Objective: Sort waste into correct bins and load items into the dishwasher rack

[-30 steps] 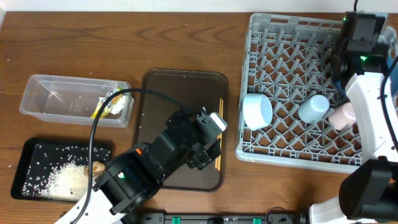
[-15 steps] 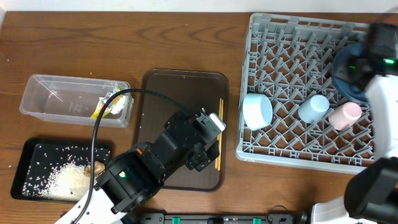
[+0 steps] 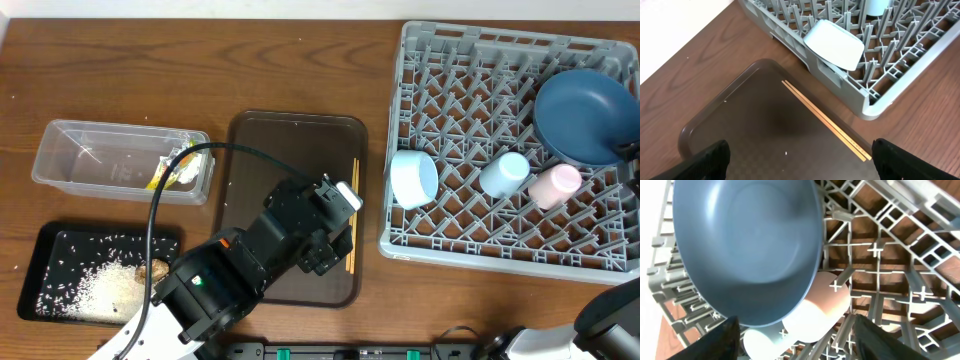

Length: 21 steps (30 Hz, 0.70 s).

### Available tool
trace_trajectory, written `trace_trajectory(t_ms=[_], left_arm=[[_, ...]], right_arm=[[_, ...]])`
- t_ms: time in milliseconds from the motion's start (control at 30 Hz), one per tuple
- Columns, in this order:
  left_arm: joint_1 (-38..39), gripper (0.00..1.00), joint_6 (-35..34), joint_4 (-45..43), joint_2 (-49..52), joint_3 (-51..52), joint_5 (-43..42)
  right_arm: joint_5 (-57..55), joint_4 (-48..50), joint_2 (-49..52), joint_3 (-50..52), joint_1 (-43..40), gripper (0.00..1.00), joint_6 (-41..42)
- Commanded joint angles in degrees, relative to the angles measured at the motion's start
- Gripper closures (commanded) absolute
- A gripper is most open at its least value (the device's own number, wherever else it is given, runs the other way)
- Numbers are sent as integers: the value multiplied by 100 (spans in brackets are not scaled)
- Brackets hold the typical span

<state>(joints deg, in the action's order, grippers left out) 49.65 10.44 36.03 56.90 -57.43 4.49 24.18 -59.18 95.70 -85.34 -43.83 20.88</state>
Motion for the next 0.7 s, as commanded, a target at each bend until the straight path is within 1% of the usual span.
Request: trace_trajectory(t_ms=[0,67,333,433,500,600,667], left_arm=[[-11,9,-70,17,33,-98,26],[-11,9,-70,20,33,-98,26],[-11,9,-70,20,33,-98,28],[-11,9,-70,15,33,-98,28],[-11,9,-70,15,33,-98,28],[-11,9,-70,20,33,-98,26],[-11,9,-70,17,33,-98,28]], right_arm=[[4,-20,-66,72,-24,34,162],[-219,4,22,74,-24,33,319],[-380,273,352,74,-22,39,487],[-378,299,579,74,2,40,546],[-229,439,743,74,2,41,544],[122,680,968,74,2,45,522],[118,739,1060,74,4,47,522]])
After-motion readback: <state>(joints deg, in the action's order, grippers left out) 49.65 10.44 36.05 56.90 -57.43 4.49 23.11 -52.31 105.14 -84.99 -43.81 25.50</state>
